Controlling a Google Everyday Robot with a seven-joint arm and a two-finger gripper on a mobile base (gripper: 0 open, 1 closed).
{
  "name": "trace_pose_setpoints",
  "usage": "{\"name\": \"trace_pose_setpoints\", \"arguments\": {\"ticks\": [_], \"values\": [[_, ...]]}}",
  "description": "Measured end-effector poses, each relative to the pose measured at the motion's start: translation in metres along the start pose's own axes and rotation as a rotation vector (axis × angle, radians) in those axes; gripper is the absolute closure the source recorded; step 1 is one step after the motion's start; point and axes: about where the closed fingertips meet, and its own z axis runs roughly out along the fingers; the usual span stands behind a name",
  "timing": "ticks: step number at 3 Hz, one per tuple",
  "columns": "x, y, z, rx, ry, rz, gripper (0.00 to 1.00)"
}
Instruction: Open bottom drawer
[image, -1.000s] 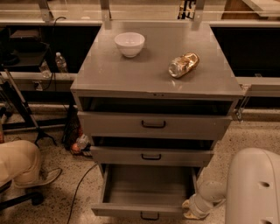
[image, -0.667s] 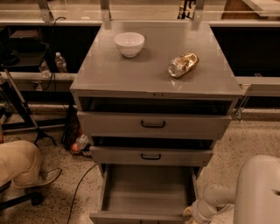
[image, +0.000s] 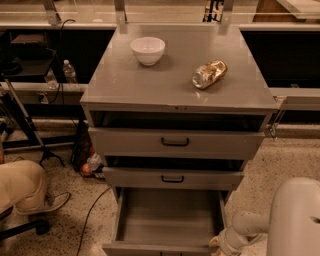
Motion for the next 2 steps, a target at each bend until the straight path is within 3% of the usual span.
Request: {"name": "trace_pose_setpoints", "arguments": {"ticks": [1,2], "values": [[-0.0005,0.0022,-0.0004,-0.002,-0.002,0.001,0.47],[-0.0003,0.0059,-0.0072,-0.001,-0.004,0.004,0.24]]}}
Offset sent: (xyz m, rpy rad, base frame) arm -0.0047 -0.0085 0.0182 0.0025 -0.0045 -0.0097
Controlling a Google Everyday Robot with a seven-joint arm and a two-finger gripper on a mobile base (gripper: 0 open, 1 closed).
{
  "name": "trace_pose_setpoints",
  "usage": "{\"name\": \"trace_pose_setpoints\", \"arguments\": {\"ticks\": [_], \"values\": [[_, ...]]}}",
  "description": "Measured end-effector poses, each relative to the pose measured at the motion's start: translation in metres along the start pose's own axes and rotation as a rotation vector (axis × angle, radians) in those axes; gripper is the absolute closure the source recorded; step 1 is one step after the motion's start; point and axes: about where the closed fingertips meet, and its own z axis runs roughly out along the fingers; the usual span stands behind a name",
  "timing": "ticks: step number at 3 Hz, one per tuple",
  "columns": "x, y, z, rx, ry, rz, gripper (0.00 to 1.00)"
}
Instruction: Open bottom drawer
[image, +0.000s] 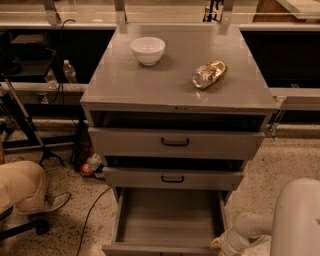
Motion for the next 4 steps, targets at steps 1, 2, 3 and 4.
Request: {"name": "trace_pose_setpoints", "arguments": {"ticks": [1,2,3,4], "values": [[-0.001,0.003,-0.016,0.025,0.025,0.002,0.02],[-0.001,-0.001,-0.052,0.088,0.068,-0.008,0.0],[0.003,-0.013,-0.084,0.139,0.092,-0.014,0.0],[0.007,-0.03,-0.117,0.197,0.061,-0.013,0.0]]}}
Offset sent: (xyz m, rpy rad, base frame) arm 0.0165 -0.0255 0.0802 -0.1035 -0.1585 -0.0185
